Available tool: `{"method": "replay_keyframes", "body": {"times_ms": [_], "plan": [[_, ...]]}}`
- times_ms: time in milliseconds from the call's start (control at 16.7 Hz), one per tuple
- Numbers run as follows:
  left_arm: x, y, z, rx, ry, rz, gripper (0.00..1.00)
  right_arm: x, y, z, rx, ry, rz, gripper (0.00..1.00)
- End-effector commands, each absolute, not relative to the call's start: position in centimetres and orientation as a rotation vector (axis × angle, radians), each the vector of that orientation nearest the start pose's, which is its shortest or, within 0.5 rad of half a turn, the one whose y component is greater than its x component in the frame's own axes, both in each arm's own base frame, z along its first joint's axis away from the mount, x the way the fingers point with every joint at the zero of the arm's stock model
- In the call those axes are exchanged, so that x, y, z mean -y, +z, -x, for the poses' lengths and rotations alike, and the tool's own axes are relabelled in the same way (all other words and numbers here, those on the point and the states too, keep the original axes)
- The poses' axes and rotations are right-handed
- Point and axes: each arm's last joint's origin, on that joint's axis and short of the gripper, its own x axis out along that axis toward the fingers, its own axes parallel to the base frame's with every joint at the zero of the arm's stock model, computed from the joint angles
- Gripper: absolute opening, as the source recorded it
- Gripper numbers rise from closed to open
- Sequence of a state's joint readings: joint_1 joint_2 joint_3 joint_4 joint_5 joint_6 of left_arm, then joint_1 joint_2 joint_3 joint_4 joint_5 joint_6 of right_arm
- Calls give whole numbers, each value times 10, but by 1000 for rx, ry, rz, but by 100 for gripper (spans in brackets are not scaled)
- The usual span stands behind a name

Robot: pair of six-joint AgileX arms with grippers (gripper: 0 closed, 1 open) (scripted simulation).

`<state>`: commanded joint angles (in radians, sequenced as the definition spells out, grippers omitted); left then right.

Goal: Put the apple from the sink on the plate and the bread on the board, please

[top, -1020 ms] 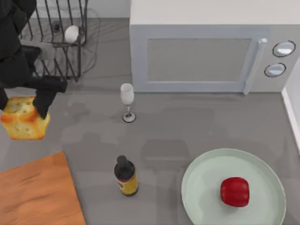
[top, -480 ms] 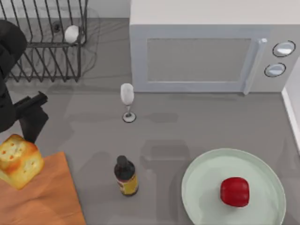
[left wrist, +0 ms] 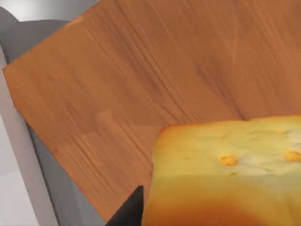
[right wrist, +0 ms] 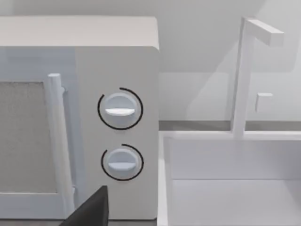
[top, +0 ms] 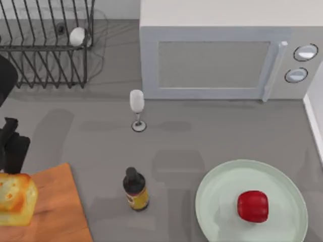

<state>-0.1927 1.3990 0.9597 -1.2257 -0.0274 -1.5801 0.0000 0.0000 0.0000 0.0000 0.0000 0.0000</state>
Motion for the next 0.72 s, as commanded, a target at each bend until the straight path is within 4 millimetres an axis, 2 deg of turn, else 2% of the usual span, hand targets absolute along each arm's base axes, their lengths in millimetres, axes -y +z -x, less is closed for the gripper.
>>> {"method": "replay_keyframes", "body": {"times_ms": [480, 720], "plan": [[38, 210, -211, -1310, 1177, 1028, 0, 1, 160, -106, 0, 0, 0, 100], [39, 196, -211, -1309, 1174, 1029, 0, 1, 160, -106, 0, 0, 0, 100]]}}
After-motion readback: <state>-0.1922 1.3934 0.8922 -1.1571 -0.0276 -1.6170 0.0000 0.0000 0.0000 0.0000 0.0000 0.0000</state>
